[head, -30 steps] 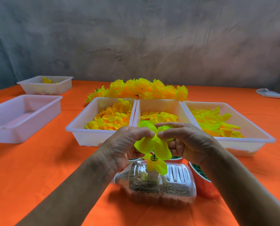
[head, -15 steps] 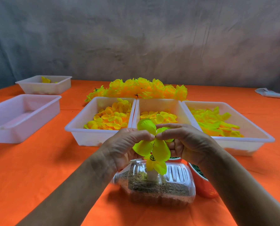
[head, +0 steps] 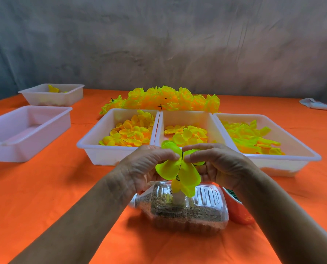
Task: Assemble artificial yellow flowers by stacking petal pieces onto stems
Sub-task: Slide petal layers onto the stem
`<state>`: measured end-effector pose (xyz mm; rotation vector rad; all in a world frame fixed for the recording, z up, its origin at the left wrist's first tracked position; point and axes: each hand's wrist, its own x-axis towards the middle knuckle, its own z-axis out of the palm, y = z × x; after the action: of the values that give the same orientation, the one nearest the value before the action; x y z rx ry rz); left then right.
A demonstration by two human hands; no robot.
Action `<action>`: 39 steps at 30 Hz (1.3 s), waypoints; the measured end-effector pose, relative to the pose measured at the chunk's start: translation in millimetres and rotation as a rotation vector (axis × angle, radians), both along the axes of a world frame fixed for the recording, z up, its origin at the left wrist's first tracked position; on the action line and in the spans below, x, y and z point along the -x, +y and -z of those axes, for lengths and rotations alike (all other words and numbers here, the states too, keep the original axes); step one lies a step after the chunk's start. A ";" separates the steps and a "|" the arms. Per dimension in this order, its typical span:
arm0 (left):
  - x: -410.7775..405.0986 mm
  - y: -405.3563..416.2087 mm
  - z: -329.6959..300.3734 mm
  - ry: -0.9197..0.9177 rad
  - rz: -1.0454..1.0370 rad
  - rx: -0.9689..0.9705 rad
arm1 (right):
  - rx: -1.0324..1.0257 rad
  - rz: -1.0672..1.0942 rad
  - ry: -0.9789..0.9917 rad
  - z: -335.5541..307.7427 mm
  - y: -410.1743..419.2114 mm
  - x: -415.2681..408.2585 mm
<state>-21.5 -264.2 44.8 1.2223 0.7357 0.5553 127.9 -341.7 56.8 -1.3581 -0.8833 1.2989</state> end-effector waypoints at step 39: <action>-3.8 15.9 4.9 0.200 0.133 -0.296 | 0.076 0.089 -0.199 22.3 -2.5 2.4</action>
<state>-17.8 -248.2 39.8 1.6072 0.7512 0.4457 125.6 -344.1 34.6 -1.5896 -0.9040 1.1533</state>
